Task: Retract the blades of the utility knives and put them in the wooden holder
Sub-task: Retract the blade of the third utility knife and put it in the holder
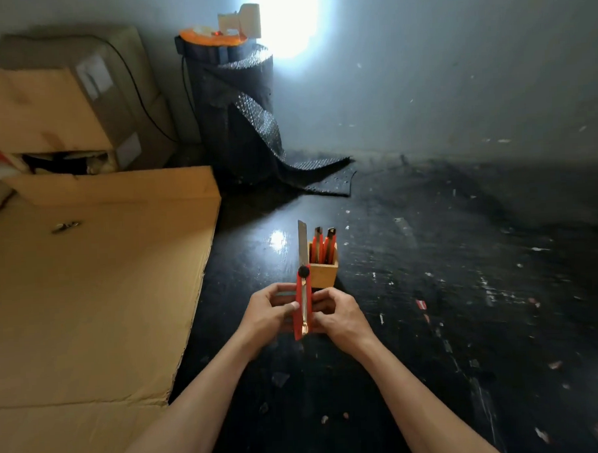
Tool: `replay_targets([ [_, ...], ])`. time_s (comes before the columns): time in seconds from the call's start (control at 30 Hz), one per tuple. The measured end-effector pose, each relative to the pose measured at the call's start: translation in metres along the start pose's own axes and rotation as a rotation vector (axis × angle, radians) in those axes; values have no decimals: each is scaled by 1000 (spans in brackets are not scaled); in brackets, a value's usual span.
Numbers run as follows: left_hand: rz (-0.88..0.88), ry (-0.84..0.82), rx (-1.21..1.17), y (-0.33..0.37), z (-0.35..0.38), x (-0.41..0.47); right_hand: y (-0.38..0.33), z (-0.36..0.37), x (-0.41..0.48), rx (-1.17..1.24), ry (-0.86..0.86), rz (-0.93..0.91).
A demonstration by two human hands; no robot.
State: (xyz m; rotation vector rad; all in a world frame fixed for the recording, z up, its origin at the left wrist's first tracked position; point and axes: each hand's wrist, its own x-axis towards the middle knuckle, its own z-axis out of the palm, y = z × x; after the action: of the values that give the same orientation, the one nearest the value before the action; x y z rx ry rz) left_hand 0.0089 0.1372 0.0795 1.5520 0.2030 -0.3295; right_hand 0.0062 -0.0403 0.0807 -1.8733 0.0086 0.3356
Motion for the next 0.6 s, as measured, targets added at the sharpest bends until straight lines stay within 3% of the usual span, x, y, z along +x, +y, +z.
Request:
replay_targets([
  [0.13, 96, -25, -29, 57, 10, 13, -39, -28, 14, -31, 81, -157],
  [0.4, 276, -70, -46, 136, 42, 23, -128, -82, 34, -245, 400, -510],
  [0.6, 329, -46, -99, 162, 54, 20, -151, -104, 43, -383, 384, -576],
])
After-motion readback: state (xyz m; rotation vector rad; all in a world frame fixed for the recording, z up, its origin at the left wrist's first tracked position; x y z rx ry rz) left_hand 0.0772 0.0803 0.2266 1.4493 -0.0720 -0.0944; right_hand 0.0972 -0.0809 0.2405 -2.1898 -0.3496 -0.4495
